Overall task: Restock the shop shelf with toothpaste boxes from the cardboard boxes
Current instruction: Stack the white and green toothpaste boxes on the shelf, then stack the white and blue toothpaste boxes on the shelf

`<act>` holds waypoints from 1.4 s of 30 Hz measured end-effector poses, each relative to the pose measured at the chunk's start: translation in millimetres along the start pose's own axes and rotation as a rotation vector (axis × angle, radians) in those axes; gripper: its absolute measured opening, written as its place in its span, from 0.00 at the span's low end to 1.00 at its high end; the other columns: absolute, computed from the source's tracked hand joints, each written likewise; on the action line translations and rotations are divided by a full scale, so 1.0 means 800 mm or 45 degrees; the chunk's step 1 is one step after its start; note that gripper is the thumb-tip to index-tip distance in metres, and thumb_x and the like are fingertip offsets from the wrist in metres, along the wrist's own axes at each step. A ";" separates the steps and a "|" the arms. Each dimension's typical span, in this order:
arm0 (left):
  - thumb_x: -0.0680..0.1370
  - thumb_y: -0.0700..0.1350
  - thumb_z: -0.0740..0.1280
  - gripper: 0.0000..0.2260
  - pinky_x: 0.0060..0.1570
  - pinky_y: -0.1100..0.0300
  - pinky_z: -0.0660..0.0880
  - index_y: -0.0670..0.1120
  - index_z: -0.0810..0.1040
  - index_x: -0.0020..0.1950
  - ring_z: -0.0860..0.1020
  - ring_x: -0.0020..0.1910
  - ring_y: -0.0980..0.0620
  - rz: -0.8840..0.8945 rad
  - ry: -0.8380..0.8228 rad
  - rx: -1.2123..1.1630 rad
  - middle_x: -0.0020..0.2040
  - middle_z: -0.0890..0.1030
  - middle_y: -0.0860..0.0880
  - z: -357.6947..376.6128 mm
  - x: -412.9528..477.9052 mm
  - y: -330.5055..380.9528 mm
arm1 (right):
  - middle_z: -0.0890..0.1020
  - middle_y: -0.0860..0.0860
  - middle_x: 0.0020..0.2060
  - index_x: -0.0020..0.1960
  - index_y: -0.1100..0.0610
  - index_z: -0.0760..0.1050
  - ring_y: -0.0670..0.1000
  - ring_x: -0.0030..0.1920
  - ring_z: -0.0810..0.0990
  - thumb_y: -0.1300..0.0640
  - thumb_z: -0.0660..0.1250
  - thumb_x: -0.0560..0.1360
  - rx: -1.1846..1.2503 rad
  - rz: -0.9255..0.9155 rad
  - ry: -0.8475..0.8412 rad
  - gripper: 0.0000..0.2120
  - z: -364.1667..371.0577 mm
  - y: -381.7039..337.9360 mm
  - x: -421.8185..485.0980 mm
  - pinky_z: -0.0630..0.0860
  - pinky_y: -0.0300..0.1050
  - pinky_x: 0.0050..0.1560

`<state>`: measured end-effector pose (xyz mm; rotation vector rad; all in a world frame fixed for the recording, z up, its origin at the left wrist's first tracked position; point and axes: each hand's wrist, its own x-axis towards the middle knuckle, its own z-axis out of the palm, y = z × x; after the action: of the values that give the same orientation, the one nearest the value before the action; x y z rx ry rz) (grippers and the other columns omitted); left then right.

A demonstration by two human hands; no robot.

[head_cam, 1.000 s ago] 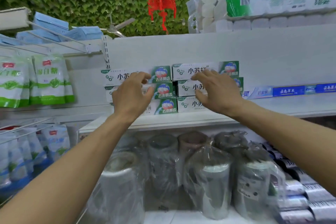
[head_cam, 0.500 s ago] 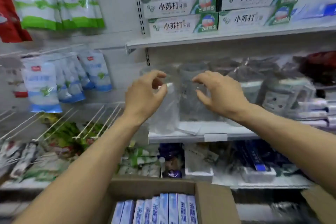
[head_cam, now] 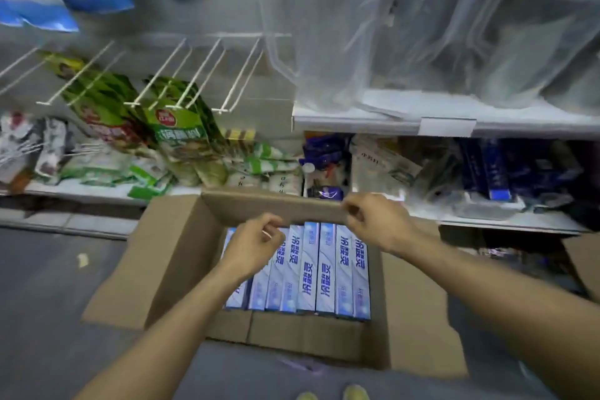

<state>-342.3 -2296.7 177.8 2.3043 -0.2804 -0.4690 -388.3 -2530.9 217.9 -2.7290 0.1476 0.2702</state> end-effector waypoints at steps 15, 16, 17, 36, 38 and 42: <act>0.74 0.40 0.70 0.27 0.59 0.57 0.71 0.42 0.65 0.71 0.72 0.64 0.45 -0.419 -0.092 -0.081 0.65 0.69 0.43 0.228 0.068 -0.135 | 0.79 0.59 0.46 0.42 0.58 0.69 0.59 0.49 0.79 0.57 0.65 0.74 0.480 0.685 -0.346 0.06 0.277 0.057 0.061 0.75 0.46 0.46; 0.73 0.41 0.71 0.27 0.59 0.56 0.70 0.42 0.65 0.70 0.70 0.64 0.45 -0.397 -0.094 -0.010 0.65 0.68 0.43 0.235 0.072 -0.136 | 0.79 0.59 0.49 0.46 0.59 0.71 0.60 0.52 0.79 0.58 0.65 0.74 0.484 0.685 -0.326 0.04 0.282 0.052 0.065 0.74 0.46 0.49; 0.73 0.42 0.71 0.27 0.58 0.54 0.71 0.42 0.65 0.70 0.69 0.64 0.45 -0.375 -0.094 0.066 0.65 0.68 0.43 0.240 0.076 -0.138 | 0.78 0.58 0.49 0.47 0.59 0.72 0.60 0.53 0.78 0.59 0.64 0.74 0.472 0.672 -0.323 0.04 0.286 0.045 0.067 0.73 0.46 0.49; 0.75 0.48 0.70 0.24 0.55 0.51 0.71 0.40 0.66 0.66 0.68 0.64 0.42 -0.567 -0.042 0.392 0.64 0.69 0.41 0.234 0.095 -0.149 | 0.68 0.59 0.64 0.69 0.62 0.58 0.58 0.63 0.73 0.56 0.70 0.73 0.263 0.805 -0.188 0.31 0.304 0.019 0.087 0.74 0.52 0.51; 0.73 0.47 0.71 0.22 0.57 0.51 0.70 0.39 0.69 0.63 0.68 0.64 0.41 -0.648 -0.028 0.241 0.62 0.71 0.40 0.232 0.101 -0.150 | 0.68 0.58 0.63 0.68 0.61 0.60 0.59 0.61 0.74 0.57 0.67 0.74 0.237 0.757 -0.174 0.27 0.307 0.024 0.083 0.74 0.51 0.48; 0.73 0.52 0.70 0.23 0.58 0.50 0.70 0.40 0.72 0.62 0.68 0.65 0.40 -0.711 -0.098 0.255 0.62 0.71 0.40 0.226 0.110 -0.143 | 0.67 0.60 0.65 0.72 0.61 0.57 0.62 0.62 0.74 0.58 0.67 0.75 0.537 0.971 -0.132 0.31 0.307 0.010 0.091 0.71 0.51 0.52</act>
<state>-330.1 -2362.9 -44.0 2.5529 0.3065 -0.8380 -359.2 -2446.2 -22.5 -2.1242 1.0846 0.5140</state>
